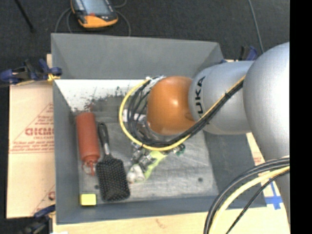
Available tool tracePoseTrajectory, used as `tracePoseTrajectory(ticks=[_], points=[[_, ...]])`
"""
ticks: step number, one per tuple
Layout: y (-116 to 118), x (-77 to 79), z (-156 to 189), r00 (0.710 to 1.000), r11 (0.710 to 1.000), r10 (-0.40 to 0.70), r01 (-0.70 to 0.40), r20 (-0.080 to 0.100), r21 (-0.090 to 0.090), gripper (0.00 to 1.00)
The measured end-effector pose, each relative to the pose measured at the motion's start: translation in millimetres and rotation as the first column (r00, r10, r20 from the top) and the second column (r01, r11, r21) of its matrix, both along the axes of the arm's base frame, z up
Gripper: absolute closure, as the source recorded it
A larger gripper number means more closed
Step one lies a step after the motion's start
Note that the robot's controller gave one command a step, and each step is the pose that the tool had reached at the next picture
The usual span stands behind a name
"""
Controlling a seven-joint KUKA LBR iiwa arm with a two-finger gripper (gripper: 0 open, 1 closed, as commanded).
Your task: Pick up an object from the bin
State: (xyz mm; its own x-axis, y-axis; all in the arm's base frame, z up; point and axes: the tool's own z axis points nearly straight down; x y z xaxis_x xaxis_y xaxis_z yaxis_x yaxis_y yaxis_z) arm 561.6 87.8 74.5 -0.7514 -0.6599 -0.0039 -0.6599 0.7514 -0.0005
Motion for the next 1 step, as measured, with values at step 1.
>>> tracePoseTrajectory(ticks=[1], points=[[0.0, 0.0, 0.0, 1.000, 1.000, 0.000, 0.000, 0.000, 0.000, 1.00]])
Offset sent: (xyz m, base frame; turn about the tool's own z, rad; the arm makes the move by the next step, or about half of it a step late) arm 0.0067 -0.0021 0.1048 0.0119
